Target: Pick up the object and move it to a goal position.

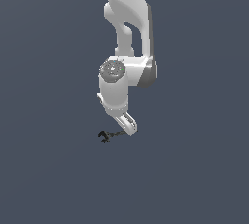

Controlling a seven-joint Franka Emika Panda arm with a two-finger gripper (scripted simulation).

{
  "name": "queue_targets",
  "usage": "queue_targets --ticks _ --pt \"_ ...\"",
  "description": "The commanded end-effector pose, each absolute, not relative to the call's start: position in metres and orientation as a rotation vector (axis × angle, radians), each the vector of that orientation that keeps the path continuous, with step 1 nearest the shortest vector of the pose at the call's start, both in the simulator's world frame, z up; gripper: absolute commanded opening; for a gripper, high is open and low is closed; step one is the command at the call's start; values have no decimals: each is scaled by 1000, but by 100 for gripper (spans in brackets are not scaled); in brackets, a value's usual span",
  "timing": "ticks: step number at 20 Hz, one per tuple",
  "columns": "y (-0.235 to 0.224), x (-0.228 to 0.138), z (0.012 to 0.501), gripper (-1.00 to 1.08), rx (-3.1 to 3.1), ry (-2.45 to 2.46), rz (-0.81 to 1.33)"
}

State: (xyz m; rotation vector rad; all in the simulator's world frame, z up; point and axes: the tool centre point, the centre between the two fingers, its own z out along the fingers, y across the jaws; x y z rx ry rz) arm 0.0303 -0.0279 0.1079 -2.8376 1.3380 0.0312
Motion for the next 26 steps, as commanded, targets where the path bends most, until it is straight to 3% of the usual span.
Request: queue_targets --ticks 1,26 --pt "-28 34 102 100 -2787 1440 29" --pt "-29 54 58 100 -2344 2092 1"
